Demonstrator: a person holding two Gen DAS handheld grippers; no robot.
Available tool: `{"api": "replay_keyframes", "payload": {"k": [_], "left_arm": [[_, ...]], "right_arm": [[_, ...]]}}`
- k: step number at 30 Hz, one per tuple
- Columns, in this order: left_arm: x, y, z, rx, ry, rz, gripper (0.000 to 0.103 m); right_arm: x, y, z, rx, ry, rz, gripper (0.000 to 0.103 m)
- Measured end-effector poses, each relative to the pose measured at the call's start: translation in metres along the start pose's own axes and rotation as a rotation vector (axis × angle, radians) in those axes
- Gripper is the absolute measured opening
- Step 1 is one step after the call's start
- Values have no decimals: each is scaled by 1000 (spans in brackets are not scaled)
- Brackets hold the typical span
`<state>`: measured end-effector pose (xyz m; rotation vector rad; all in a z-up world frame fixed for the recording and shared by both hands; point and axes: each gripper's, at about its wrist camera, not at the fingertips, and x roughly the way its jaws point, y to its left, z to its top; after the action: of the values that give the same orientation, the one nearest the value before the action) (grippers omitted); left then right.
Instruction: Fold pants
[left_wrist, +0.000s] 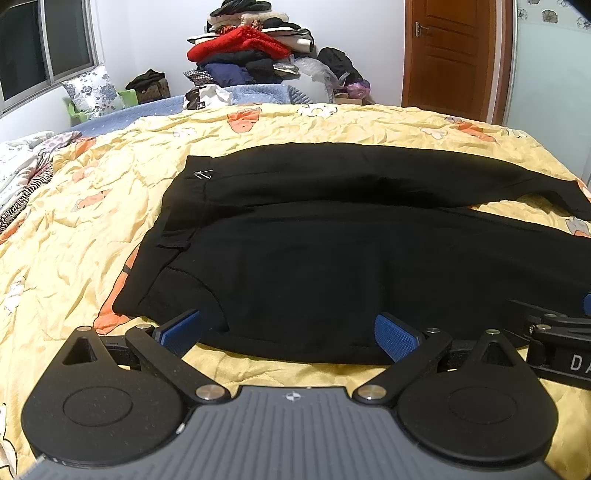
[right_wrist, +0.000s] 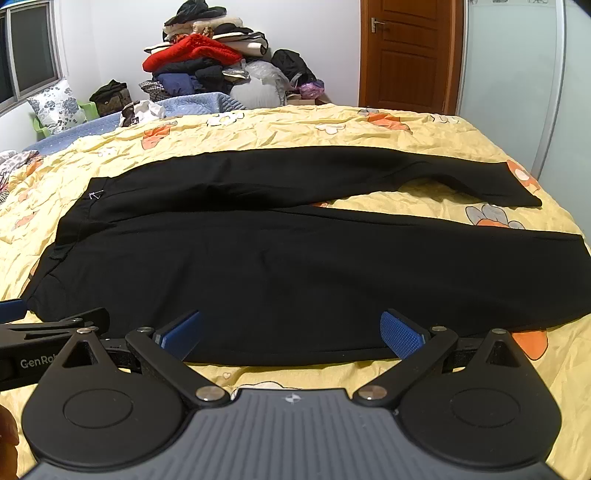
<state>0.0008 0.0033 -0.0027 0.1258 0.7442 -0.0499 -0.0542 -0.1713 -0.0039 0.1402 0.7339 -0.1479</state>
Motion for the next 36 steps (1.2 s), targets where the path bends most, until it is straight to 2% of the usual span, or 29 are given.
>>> {"api": "replay_keyframes", "payload": {"k": [21,27,30,32,36], "left_arm": [[2,5,-1,-14,-2,14,102],[0,11,-1,-35,-23,-39,102],[3,13,-1,-47,-20,-41,102],[6,15,0,-51,-12,-35,102],[7,17,-2,-55,-4,-36,102]], "right_arm": [[1,2,-2,0,7,5,103],[2,2,-3,3,10,9,103],[1,1,-1,21,15,24,103],[1,1,2,24,10,-15,103],[0,5,3,-54,-50,-234,103]]}}
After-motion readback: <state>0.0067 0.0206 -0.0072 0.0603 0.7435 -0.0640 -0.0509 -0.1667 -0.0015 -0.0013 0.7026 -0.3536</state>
